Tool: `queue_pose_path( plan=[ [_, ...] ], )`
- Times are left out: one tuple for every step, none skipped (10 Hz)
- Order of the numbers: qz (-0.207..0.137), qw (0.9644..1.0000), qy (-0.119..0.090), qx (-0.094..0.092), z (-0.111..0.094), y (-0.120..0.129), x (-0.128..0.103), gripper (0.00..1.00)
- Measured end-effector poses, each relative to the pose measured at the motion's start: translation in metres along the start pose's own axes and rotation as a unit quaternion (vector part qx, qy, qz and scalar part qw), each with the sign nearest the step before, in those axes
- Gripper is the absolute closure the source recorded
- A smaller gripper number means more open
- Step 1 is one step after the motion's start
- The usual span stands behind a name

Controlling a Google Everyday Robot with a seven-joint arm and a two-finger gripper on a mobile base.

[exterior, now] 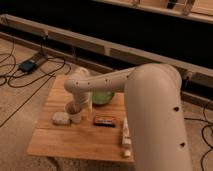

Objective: Pick up the ceramic cup

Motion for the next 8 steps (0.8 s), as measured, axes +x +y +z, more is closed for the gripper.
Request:
queue_pose_path(
  plan=[
    [0.0, 1.0, 0.004, 0.006, -0.002, -0.001, 0.0, 0.76],
    [0.001, 0.9999, 0.009, 0.006, -0.005, 0.002, 0.001, 0.85],
    [0.003, 0.9999, 0.01, 0.01, -0.008, 0.002, -0.001, 0.93],
    [0.003, 0.9997, 0.017, 0.017, -0.014, 0.001, -0.001, 0.99],
    [0.002, 0.9993, 0.025, 0.026, -0.021, -0.001, 0.0, 1.0],
    [0.001, 0.999, 0.03, 0.034, -0.029, -0.003, -0.001, 1.0],
    [0.002, 0.9986, 0.034, 0.039, -0.034, -0.004, -0.001, 1.0],
    [0.003, 0.998, 0.042, 0.048, -0.046, -0.005, -0.003, 1.0]
  ],
)
